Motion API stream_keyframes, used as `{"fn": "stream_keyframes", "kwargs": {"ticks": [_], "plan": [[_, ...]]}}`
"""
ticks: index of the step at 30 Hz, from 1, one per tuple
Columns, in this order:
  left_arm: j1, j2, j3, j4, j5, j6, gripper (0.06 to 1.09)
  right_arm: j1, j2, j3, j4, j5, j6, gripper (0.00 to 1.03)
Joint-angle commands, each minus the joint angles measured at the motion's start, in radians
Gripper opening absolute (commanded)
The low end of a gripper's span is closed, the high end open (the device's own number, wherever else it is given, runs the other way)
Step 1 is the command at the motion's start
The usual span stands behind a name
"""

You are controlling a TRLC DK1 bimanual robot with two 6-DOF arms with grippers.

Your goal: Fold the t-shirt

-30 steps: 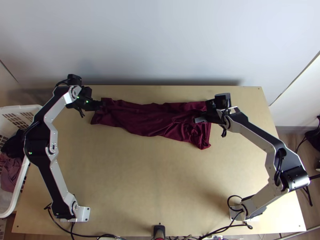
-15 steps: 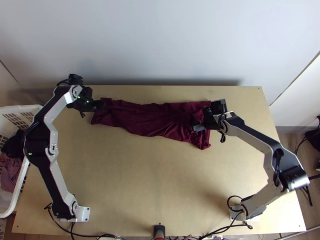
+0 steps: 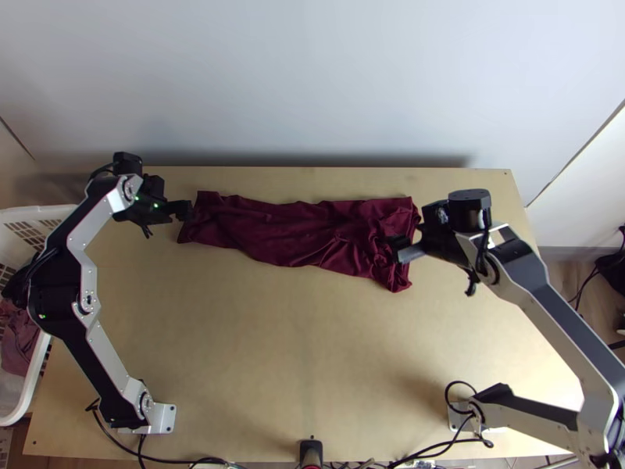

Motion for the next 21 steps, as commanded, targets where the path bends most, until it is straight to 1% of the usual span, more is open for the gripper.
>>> {"fn": "stream_keyframes", "kwargs": {"ticks": [1,3,8,11,14,21], "plan": [[-0.012,-0.006,-0.081,0.055,0.066,-0.006,1.02,0.076,-0.111,0.092,-0.183,0.029,0.055,0.99],[-0.019,0.000,-0.073,0.055,0.094,-0.021,1.02,0.091,-0.122,0.111,-0.192,0.042,0.063,0.99],[-0.052,0.010,-0.070,0.069,0.095,-0.024,1.02,0.125,-0.125,0.157,-0.214,0.054,0.109,0.98],[-0.050,0.031,-0.039,0.069,0.115,-0.041,1.02,0.137,-0.125,0.183,-0.226,0.056,0.122,0.98],[-0.049,0.057,-0.022,0.063,0.124,-0.046,1.02,0.137,-0.125,0.203,-0.232,0.056,0.128,0.98],[-0.022,0.077,-0.013,0.069,0.123,-0.018,1.02,0.143,-0.117,0.256,-0.273,0.056,0.130,0.98]]}}
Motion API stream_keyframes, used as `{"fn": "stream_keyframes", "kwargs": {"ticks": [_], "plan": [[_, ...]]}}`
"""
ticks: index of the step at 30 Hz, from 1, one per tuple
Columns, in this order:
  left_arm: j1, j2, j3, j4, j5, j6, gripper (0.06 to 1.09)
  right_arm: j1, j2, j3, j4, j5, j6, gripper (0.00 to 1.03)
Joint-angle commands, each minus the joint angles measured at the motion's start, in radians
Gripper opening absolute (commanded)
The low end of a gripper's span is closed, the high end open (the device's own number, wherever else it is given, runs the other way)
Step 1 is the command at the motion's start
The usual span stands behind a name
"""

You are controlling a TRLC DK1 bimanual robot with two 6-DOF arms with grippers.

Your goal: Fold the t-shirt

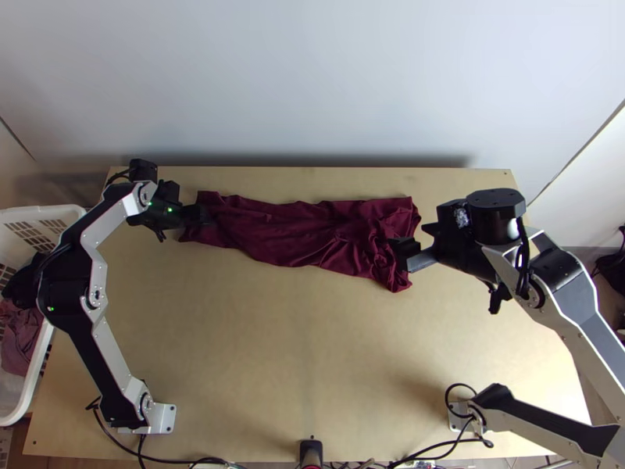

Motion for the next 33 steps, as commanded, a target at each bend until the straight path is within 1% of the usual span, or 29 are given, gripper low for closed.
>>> {"fn": "stream_keyframes", "kwargs": {"ticks": [1,5,6,8,10,11,12,19,21,22,23,24,28,33], "plan": [[0.021,0.031,0.021,0.005,0.007,0.017,1.02,0.010,0.003,0.054,-0.031,0.003,0.013,0.98],[0.015,0.037,0.024,0.004,0.012,0.011,1.02,0.016,0.007,0.067,-0.031,0.003,0.026,0.98],[0.011,0.035,0.024,-0.001,0.026,0.009,1.01,0.016,0.007,0.068,-0.031,0.003,0.026,0.98],[0.010,0.034,0.023,-0.001,0.063,-0.009,0.86,0.013,0.007,0.068,-0.031,0.004,0.026,0.98],[0.013,0.034,0.024,-0.001,0.130,-0.040,0.65,0.012,0.007,0.068,-0.040,0.004,0.026,0.98],[0.011,0.035,0.026,-0.001,0.152,-0.055,0.58,0.012,0.007,0.068,-0.043,0.006,0.024,0.98],[0.008,0.041,0.029,-0.002,0.162,-0.065,0.57,0.012,0.006,0.068,-0.048,0.006,0.024,0.98],[-0.038,0.083,0.050,-0.018,0.164,-0.094,0.58,0.012,0.000,0.077,-0.069,0.009,0.026,0.98],[-0.045,0.080,0.047,-0.014,0.165,-0.100,0.55,0.012,-0.003,0.081,-0.078,0.011,0.024,0.98],[-0.047,0.071,0.037,0.004,0.171,-0.100,0.39,0.012,-0.006,0.081,-0.081,0.015,0.022,0.98],[-0.047,0.061,0.024,0.028,0.182,-0.100,0.13,0.012,-0.006,0.081,-0.084,0.021,0.019,0.98],[-0.048,0.054,0.021,0.033,0.182,-0.100,0.10,0.012,-0.009,0.081,-0.088,0.024,0.019,0.98],[-0.025,0.005,-0.014,0.058,0.182,-0.098,0.10,0.012,-0.014,0.084,-0.089,0.031,0.019,0.98],[0.080,-0.087,-0.068,0.047,0.184,-0.080,0.10,0.010,-0.016,0.081,-0.088,0.037,0.021,0.98]]}}
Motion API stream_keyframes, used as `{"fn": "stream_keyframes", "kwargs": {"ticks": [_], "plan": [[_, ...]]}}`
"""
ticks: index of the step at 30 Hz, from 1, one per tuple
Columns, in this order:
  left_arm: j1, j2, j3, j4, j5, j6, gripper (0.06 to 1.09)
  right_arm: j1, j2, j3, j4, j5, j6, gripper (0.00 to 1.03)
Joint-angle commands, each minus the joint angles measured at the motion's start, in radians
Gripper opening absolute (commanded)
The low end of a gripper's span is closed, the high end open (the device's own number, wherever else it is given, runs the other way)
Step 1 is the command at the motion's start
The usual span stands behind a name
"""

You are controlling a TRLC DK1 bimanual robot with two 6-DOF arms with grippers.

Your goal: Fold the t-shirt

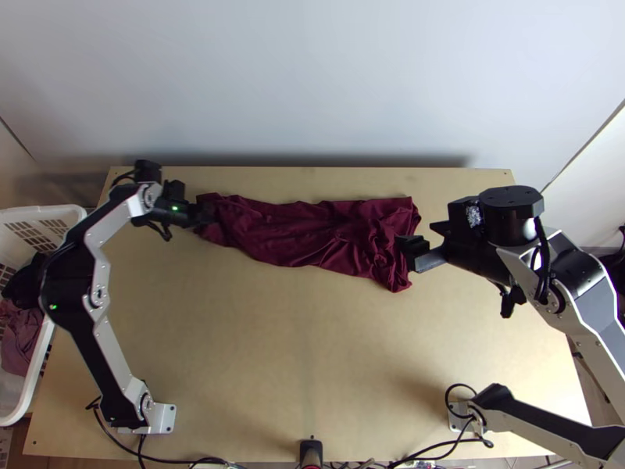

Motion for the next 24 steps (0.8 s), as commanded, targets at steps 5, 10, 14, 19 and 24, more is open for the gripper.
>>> {"fn": "stream_keyframes", "kwargs": {"ticks": [5,10,14,19,24], "plan": [[0.201,-0.184,-0.138,-0.052,0.004,0.111,0.10,0.000,-0.001,-0.005,0.022,0.010,0.004,0.98],[0.271,-0.284,-0.226,-0.119,0.004,0.197,0.10,0.005,0.005,-0.023,0.060,0.010,0.008,0.98],[0.301,-0.374,-0.276,-0.193,0.004,0.253,0.10,0.011,0.010,-0.021,0.080,0.010,0.008,0.98],[0.321,-0.494,-0.316,-0.270,0.003,0.290,0.10,0.011,0.005,-0.023,0.083,0.010,0.011,0.98],[0.264,-0.549,-0.238,-0.329,-0.003,0.292,0.10,0.011,-0.009,-0.041,0.086,0.010,0.015,0.98]]}}
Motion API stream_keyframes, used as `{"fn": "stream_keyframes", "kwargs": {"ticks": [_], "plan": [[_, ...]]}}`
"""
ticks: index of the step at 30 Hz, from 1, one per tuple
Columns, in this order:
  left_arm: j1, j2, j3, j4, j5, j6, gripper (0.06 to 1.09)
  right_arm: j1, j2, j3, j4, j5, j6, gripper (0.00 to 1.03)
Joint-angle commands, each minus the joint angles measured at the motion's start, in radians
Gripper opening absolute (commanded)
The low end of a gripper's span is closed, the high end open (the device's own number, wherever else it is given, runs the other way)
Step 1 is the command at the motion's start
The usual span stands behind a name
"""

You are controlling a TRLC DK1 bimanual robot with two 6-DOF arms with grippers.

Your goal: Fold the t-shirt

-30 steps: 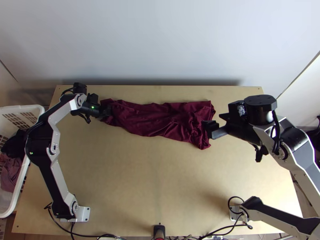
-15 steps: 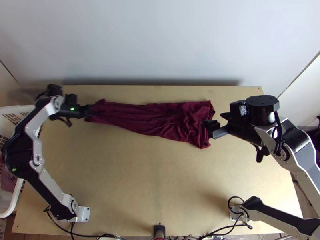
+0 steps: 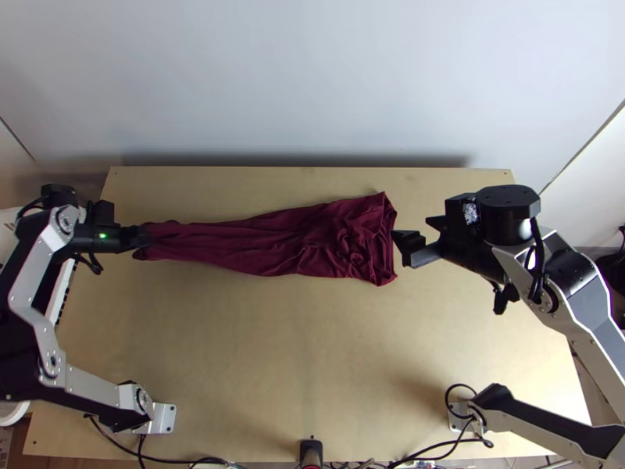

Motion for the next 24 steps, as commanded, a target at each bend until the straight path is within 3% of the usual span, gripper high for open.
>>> {"fn": "stream_keyframes", "kwargs": {"ticks": [1,14,24], "plan": [[-0.062,-0.096,0.073,-0.102,-0.011,0.016,0.10,0.002,-0.015,-0.021,0.012,0.000,0.003,0.98],[-0.582,0.154,0.553,-0.136,-0.206,-0.176,0.09,-0.009,-0.060,-0.058,0.017,0.000,0.011,0.98],[-0.924,0.408,0.846,-0.187,-0.270,-0.260,0.10,-0.051,-0.116,-0.156,0.052,-0.002,0.017,0.98]]}}
